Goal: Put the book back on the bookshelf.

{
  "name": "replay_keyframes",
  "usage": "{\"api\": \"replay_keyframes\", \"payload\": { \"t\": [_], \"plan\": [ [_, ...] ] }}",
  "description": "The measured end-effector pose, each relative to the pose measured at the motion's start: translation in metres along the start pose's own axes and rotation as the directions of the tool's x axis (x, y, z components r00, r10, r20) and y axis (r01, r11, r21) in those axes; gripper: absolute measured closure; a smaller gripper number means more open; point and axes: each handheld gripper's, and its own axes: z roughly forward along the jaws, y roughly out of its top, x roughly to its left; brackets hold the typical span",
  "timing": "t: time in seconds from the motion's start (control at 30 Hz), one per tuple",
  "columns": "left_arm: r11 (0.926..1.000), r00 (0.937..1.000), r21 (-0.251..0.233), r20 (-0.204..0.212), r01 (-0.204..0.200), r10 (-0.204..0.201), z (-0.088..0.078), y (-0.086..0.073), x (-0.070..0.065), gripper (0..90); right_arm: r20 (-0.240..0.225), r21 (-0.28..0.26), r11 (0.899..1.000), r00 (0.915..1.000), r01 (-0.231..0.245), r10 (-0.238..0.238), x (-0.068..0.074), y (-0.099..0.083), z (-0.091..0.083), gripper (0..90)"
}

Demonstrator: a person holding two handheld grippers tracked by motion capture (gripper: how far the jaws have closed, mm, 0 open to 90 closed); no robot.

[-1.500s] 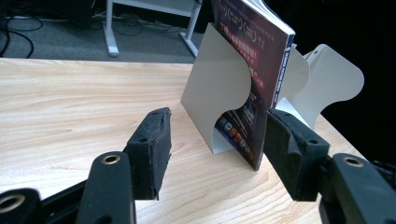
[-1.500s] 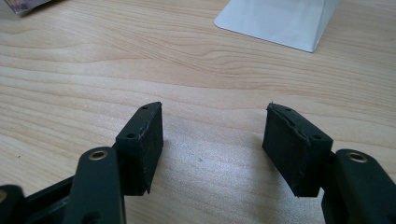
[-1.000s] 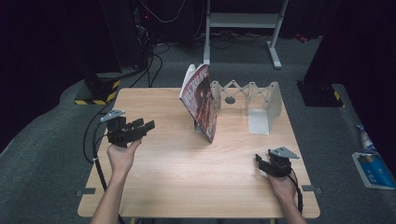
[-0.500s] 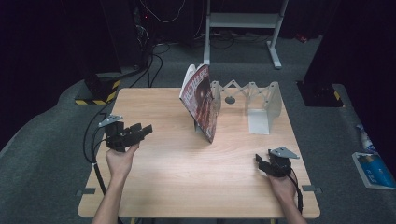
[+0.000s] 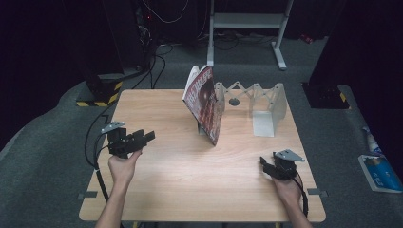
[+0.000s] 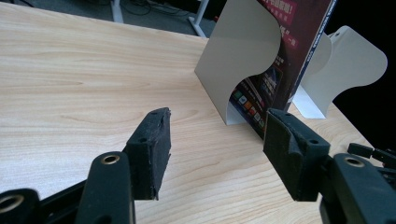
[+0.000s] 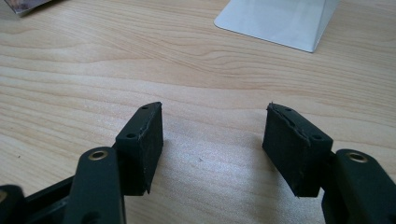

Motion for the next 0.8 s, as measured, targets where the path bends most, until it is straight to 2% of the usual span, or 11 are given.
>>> {"api": "replay_keyframes", "payload": {
  "t": [0.8],
  "plan": [
    [0.9995,0.9997,0.021,-0.008,0.024,-0.024,0.008,-0.018,0.004,41.4,0.0,0.0,1.0,1.0,0.001,-0.001,0.0,0.0,0.0,37.6]
  ]
}}
